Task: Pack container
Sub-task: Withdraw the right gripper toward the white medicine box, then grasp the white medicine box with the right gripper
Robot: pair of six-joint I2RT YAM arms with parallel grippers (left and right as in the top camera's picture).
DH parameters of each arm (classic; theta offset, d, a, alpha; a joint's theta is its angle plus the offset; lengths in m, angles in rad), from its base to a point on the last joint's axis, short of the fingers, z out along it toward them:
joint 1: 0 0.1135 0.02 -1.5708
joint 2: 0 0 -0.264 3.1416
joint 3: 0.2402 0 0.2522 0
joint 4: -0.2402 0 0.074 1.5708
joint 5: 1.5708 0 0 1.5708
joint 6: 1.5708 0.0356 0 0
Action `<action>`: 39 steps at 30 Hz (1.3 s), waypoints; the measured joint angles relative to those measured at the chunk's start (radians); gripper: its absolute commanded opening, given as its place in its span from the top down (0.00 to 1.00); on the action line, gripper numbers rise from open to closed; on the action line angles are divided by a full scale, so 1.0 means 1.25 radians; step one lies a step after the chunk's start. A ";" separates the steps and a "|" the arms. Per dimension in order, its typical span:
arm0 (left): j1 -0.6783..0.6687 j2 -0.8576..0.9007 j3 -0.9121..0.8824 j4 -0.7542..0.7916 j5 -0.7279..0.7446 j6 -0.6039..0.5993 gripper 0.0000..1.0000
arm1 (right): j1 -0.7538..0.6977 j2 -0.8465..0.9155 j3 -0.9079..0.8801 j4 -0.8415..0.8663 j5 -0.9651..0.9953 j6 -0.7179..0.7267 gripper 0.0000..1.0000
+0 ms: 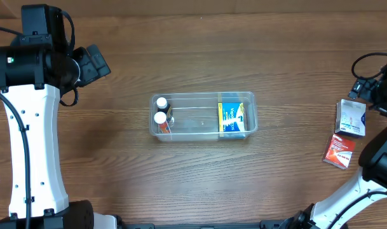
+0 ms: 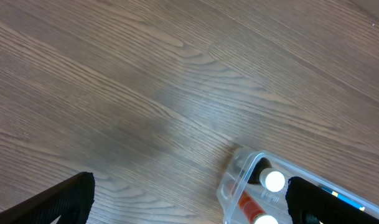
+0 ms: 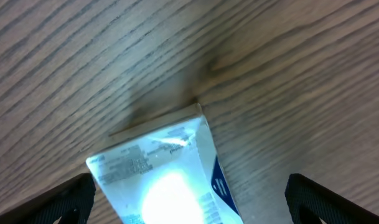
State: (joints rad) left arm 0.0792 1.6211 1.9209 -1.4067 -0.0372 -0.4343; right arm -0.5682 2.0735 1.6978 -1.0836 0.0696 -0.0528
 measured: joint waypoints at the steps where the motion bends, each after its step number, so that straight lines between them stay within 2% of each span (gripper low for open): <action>1: 0.000 0.000 0.000 0.000 0.000 0.000 0.00 | 0.000 0.002 -0.006 0.008 -0.003 0.000 0.00; 17: 0.000 0.000 0.000 0.006 0.000 0.000 0.00 | -0.001 -0.012 -0.149 0.146 -0.038 0.000 0.00; 30: 0.000 0.000 0.000 0.006 0.000 0.000 0.00 | 0.006 -0.016 -0.172 0.153 -0.091 0.000 0.00; 39: 0.000 0.000 0.000 0.006 0.000 0.000 0.00 | 0.004 0.007 -0.186 0.147 -0.051 0.000 0.00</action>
State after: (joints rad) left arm 0.0792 1.6211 1.9209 -1.3987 -0.0372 -0.4343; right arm -0.5629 2.0823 1.4654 -0.8997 0.0055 -0.0528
